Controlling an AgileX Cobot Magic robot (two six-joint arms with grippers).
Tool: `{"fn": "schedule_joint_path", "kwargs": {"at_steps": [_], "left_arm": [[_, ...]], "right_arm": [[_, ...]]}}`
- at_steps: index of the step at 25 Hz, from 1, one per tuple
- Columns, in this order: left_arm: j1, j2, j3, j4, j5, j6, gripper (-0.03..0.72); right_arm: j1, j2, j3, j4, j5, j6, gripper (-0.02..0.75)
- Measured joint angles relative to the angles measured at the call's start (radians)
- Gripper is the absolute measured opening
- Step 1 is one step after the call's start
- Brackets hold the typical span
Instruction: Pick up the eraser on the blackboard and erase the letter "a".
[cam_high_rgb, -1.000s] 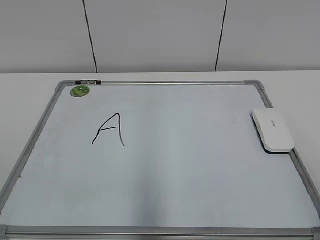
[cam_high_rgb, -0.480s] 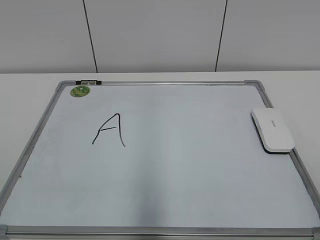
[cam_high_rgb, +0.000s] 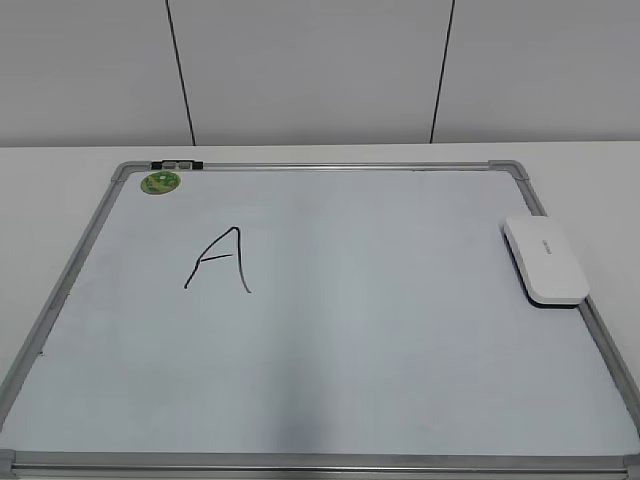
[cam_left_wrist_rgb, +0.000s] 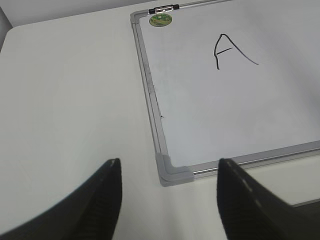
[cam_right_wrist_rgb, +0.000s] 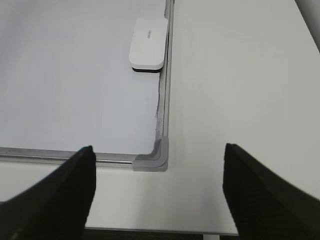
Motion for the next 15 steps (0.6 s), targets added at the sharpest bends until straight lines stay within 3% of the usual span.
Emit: {"fn": "schedule_joint_path", "kwargs": {"at_steps": [15], "left_arm": [[0.000, 0.000, 0.000, 0.000, 0.000, 0.000, 0.441]], "right_arm": [[0.000, 0.000, 0.000, 0.000, 0.000, 0.000, 0.587]]}}
